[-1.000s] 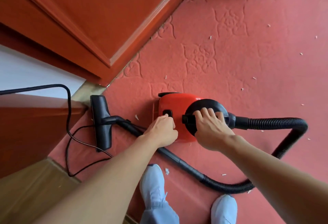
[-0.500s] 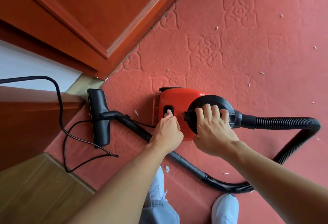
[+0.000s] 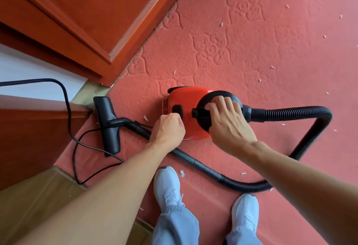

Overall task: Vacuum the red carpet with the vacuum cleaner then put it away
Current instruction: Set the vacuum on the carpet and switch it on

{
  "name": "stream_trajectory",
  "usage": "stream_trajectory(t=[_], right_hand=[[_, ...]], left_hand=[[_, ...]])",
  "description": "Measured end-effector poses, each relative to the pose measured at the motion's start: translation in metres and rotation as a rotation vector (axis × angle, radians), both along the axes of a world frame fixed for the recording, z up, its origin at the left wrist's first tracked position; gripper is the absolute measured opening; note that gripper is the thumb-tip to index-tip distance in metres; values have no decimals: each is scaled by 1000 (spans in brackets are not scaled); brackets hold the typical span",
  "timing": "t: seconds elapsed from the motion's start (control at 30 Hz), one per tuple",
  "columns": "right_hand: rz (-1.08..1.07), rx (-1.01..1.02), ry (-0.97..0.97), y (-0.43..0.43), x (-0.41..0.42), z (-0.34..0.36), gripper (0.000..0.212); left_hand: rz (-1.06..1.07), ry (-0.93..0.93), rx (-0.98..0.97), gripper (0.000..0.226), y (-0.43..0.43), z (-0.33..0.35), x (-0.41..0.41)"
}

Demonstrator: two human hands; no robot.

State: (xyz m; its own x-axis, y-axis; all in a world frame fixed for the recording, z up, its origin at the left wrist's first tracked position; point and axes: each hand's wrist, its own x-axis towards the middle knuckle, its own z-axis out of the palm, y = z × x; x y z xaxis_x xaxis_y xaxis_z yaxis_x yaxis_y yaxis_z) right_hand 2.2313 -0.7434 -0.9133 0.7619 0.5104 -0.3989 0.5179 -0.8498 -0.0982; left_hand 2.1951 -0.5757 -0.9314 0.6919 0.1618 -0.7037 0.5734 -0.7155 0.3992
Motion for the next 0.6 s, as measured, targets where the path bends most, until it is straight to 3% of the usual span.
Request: stream_trajectory(t=[0.13,0.33,0.6], right_hand=[[-26,31,157,-16,-29,24,19],[-241,-88,432,-52,-72,28,28],[-398,-115,562,-92,-147,-55,24]], left_hand=[[-125,68,-85,26,-4,18,-16],[-219,132,-93,24,-31,23,-49],[-300,215,-91,23,-87,-45,-116]])
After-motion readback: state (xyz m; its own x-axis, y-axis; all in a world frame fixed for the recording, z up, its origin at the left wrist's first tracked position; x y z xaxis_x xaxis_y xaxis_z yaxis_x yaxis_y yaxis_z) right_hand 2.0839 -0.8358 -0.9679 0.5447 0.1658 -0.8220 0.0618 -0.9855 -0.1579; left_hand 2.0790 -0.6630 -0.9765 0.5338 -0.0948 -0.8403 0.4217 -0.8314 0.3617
